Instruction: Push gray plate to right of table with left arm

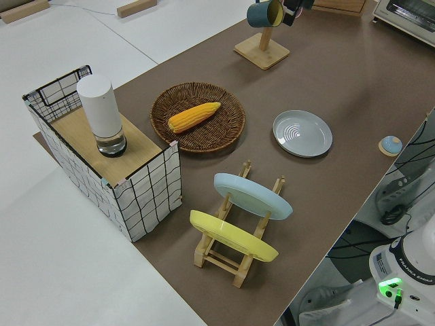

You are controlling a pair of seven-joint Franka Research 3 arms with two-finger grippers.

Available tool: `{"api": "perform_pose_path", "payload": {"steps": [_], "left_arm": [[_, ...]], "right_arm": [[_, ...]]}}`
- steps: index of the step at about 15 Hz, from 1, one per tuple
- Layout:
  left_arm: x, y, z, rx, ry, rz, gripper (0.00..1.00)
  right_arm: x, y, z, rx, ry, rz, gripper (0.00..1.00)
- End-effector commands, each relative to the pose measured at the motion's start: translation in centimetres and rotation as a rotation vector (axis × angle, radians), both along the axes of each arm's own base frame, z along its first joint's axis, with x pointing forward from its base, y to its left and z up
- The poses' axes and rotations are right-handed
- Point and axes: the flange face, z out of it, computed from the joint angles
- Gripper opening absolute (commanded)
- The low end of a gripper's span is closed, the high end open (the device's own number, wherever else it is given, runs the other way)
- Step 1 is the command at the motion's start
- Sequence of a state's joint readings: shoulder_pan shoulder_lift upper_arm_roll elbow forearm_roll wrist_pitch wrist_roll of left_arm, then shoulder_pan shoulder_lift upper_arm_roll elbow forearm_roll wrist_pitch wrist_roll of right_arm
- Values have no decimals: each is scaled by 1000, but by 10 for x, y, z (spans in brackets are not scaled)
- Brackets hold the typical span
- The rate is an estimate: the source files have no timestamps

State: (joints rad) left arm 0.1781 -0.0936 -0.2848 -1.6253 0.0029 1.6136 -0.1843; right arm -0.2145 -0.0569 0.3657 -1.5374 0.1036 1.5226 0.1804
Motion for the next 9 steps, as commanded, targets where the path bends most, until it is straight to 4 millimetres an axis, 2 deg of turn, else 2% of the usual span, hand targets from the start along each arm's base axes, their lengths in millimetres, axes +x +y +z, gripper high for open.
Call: {"api": "perform_pose_path", "payload": {"steps": [1,3,4,7,9], "left_arm": [[-2,26,4,-11,13,51,991],[-5,32,4,-11,26,64,991],[-10,37,11,-17,15,72,991],[-14,44,8,-24,25,88,991],[-19,40,4,-45,36,82,991]], "right_arm": [[1,0,3,18,0,-2,996],[1,0,3,18,0,-2,996],[1,0,3,18,0,-2,996],[1,0,3,18,0,-2,996],[1,0,3,18,0,-2,996]]}}
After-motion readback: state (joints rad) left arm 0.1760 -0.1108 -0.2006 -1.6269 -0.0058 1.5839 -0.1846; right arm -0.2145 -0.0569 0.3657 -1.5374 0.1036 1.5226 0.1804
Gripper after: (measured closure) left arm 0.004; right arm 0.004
